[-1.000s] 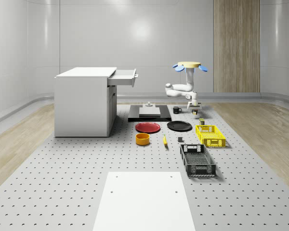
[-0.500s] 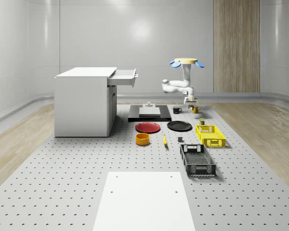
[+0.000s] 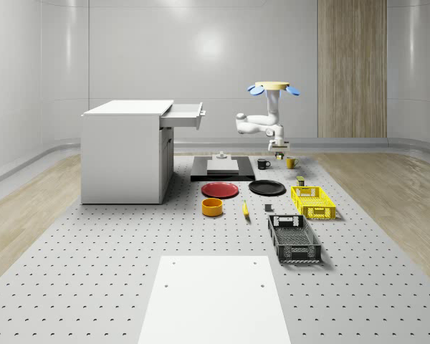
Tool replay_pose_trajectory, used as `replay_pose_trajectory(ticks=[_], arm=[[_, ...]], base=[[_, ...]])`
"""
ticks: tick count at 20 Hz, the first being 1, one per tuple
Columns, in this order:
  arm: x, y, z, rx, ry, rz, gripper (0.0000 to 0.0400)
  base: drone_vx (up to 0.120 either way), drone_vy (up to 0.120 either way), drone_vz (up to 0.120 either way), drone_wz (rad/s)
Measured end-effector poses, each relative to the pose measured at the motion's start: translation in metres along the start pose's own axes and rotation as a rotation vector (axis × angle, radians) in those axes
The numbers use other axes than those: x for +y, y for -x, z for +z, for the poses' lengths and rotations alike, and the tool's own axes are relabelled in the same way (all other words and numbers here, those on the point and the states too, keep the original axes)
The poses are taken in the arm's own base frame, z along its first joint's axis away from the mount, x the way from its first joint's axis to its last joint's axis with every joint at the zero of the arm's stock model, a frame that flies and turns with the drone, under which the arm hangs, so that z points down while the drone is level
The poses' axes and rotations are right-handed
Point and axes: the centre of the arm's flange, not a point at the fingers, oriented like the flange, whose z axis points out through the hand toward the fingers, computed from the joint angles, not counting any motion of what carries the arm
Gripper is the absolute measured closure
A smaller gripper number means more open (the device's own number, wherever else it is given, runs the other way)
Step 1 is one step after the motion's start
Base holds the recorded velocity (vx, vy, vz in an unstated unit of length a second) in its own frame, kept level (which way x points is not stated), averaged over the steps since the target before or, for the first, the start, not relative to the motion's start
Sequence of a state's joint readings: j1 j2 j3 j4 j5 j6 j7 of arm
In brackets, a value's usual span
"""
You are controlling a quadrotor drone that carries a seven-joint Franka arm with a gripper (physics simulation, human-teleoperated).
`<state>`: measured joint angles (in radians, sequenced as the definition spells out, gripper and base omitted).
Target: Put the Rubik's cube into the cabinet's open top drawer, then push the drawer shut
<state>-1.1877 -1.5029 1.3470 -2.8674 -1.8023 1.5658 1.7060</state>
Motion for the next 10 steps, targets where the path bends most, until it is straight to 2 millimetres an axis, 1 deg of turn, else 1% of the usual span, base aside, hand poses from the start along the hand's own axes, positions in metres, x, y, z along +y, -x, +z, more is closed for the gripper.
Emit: replay_pose_trajectory(ticks=[2,10], arm=[[0.0,0.0,0.0,0.0,0.0,0.0,0.0075],[0.0,0.0,-0.0001,0.0,0.0,0.0,0.0075]], base=[[0.12,-0.12,0.12,0.0],[0.0,-0.12,0.12,0.0]])
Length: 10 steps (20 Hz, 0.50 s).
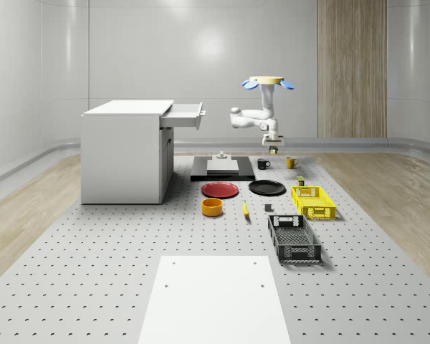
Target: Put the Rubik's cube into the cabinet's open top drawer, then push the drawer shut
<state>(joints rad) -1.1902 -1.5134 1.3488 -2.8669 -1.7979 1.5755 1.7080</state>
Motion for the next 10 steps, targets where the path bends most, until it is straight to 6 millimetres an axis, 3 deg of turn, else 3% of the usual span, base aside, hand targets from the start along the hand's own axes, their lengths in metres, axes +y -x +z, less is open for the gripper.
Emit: replay_pose_trajectory(ticks=[10], arm=[[0.0,0.0,0.0,0.0,0.0,0.0,0.0075]], base=[[0.0,-0.12,0.12,0.0]])
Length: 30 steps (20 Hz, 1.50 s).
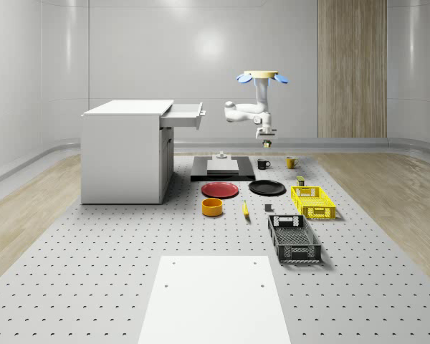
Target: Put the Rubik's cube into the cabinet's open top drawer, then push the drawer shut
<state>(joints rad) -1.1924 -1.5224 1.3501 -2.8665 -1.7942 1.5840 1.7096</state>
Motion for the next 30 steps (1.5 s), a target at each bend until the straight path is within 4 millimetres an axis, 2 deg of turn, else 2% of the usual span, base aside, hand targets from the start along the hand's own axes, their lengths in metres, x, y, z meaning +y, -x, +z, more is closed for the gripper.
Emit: replay_pose_trajectory(ticks=[30], arm=[[0.0,0.0,0.0,0.0,0.0,0.0,0.0075]], base=[[0.0,-0.12,0.12,0.0]])
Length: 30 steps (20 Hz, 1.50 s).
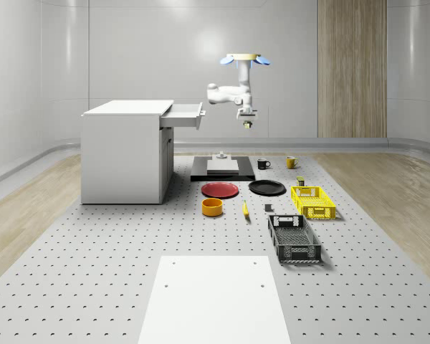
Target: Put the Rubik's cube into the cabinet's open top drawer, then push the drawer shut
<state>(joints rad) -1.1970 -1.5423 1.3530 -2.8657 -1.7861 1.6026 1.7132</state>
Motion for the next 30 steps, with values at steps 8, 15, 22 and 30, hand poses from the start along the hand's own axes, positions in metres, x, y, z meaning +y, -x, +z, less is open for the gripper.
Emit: replay_pose_trajectory(ticks=[8,15,22,30], arm=[[0.0,0.0,0.0,0.0,0.0,0.0,0.0075],[0.0,0.0,0.0,0.0,0.0,0.0,0.0075],[0.0,0.0,0.0,0.0,0.0,0.0,0.0075],[0.0,0.0,0.0,0.0,0.0,0.0,0.0075]], base=[[0.0,-0.12,0.12,0.0],[0.0,-0.12,0.12,0.0],[0.0,-0.12,0.12,0.0],[0.0,-0.12,0.12,0.0]])
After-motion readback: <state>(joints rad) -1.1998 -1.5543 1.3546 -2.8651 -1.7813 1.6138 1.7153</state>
